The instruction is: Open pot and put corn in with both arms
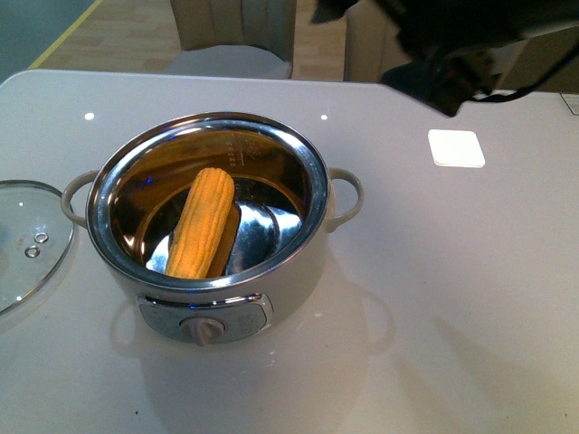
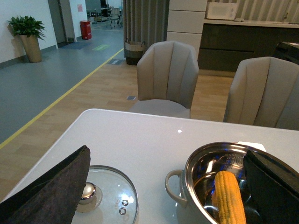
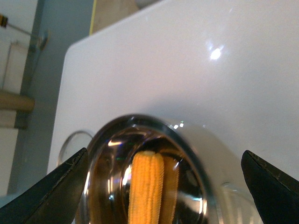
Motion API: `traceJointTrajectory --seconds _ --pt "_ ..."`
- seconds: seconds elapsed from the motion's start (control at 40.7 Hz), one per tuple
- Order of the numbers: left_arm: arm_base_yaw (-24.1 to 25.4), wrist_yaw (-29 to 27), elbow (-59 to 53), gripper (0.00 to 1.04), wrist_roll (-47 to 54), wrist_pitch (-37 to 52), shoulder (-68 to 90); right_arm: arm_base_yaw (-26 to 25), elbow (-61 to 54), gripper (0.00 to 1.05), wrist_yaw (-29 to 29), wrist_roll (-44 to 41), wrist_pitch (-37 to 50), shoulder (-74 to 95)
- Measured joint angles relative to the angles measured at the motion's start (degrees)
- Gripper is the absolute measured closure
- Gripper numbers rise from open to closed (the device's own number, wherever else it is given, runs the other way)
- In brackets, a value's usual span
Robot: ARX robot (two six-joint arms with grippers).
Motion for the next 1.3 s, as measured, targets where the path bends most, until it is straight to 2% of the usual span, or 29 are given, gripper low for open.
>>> traceJointTrajectory --seconds 0.27,0.442,0.614,0.786,0.811,0.909,0.934,1.106,1.229,1.302 --pt "0.0 0.0 0.0 0.07 0.0 0.0 0.0 -10.7 -15.9 0.09 -0.4 2.2 8.0 -18.9" --pt "0.0 0.0 0.0 0.07 0.0 0.0 0.0 -17.5 -26.6 0.09 5.6 -6.9 4.7 -33.2" --pt "0.0 0.0 0.0 0.07 0.0 0.0 0.0 -21.6 -34.9 0.09 8.6 -14.3 1.8 -45.0" --pt "0.0 0.0 0.0 0.07 0.0 0.0 0.0 -22.4 -37.0 0.09 8.6 -17.1 1.1 -49.8" --pt "0.0 0.0 0.0 0.07 0.0 0.0 0.0 -22.4 -37.7 0.11 8.7 -18.5 3.4 -49.4" --pt "0.0 0.0 0.0 0.07 0.0 0.0 0.0 -22.5 -46.3 0.33 8.7 -31.3 23.6 -50.2" --pt "0.0 0.0 0.0 0.07 0.0 0.0 0.0 -22.5 -47.4 0.38 8.7 -33.1 25.1 -51.1" --pt "0.0 0.0 0.0 0.07 0.0 0.0 0.0 -22.5 -53.9 0.79 8.8 -37.8 25.1 -58.2" --pt "0.0 0.0 0.0 0.07 0.0 0.0 0.0 -22.5 -56.3 1.02 8.8 -38.4 23.5 -62.4" --pt "0.0 0.0 0.0 0.07 0.0 0.0 0.0 -22.5 -57.9 1.03 8.8 -38.8 21.7 -65.7"
